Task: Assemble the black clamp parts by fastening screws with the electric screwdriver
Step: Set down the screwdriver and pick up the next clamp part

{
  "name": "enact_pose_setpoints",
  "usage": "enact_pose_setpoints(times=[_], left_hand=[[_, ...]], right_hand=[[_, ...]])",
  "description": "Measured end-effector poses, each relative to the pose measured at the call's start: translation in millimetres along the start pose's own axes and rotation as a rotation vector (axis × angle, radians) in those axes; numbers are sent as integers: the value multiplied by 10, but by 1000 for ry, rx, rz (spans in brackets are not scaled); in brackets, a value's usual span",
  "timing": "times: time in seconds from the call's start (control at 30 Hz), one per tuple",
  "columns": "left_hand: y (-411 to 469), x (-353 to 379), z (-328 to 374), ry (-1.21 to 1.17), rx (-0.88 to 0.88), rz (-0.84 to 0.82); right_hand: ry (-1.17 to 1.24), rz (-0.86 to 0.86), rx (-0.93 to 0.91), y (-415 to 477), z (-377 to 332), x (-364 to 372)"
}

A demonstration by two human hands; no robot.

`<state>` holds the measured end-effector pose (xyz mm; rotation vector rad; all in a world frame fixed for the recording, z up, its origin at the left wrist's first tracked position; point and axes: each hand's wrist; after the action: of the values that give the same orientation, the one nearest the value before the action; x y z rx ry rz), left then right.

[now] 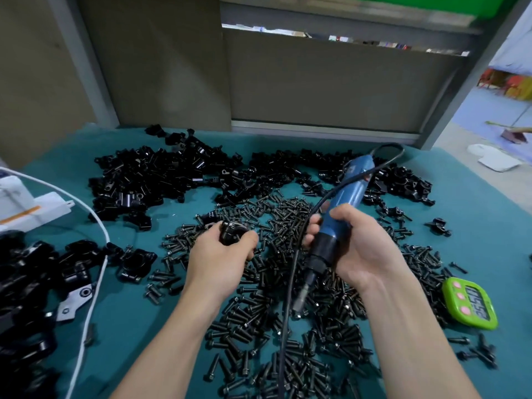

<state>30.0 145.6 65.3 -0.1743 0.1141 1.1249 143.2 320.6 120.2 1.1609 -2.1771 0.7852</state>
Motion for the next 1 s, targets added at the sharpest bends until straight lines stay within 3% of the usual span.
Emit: enact_pose_setpoints(times=[0.07, 0.23, 0.27, 0.43, 0.57, 1.0], left_hand=[[3, -1, -5, 13, -23, 4], [27, 30, -53, 63, -1, 3], [26, 39, -53, 75, 2, -7], [16, 96, -41, 156, 35, -54], [-23, 108, -30, 269, 114, -79], [-117, 127, 23, 464, 186, -165]], right_hand=[[51, -67, -87, 41, -14, -46], [-19, -424, -298, 34, -161, -189], [-7, -424, -343, 57, -182, -173], [369, -12, -415, 230, -79, 57], [529, 181, -372, 323, 82, -28], [462, 253, -418, 378, 167, -232]])
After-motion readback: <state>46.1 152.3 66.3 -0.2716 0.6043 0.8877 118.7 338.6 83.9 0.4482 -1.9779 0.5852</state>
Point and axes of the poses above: each hand's wrist, its own y-axis towards the middle knuckle, its own x-axis out of the palm, z = x × y, and after that the axes turned 2 degrees about y, right-handed
